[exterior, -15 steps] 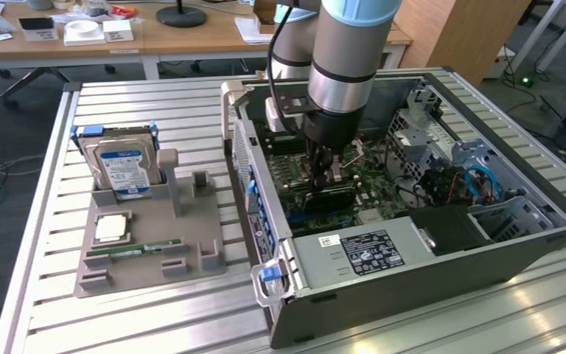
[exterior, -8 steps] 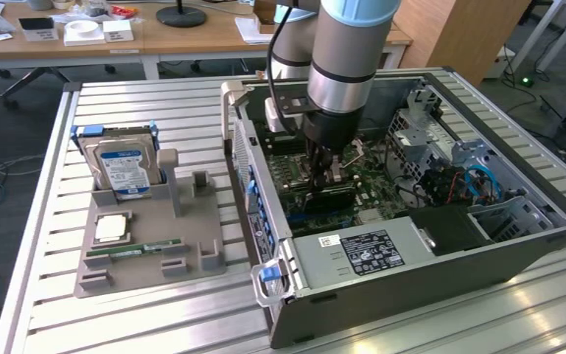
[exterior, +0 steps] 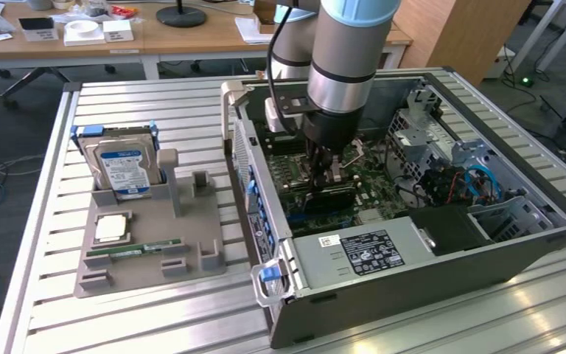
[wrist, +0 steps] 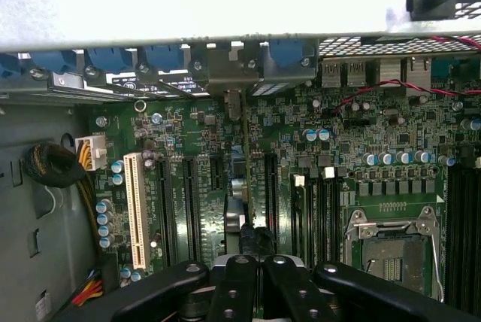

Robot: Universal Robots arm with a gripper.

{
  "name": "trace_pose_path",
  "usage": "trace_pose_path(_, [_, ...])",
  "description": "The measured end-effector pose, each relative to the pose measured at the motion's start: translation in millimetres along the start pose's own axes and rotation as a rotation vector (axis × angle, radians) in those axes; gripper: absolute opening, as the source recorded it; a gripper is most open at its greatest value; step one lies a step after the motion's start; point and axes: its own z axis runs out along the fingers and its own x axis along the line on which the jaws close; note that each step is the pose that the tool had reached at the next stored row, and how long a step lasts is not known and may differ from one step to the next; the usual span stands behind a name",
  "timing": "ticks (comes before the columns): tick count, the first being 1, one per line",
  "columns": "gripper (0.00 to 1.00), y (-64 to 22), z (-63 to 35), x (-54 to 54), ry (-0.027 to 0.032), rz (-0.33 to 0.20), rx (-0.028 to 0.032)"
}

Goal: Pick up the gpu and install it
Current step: 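Press down on the gpu until it lock into place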

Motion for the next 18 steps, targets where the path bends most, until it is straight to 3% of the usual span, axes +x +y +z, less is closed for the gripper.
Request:
trace_pose_path(9, [0.11,0.3,-2.6,-0.2,-0.0025,0.000,0.0012])
trace_pose_path(11, [0.11,0.2,-7.7,-0.1,0.0000,0.000,0.0002])
trace_pose_path(18, [0.11,-0.5,-27.2,-0.5,0.0000,0.000,0.0002])
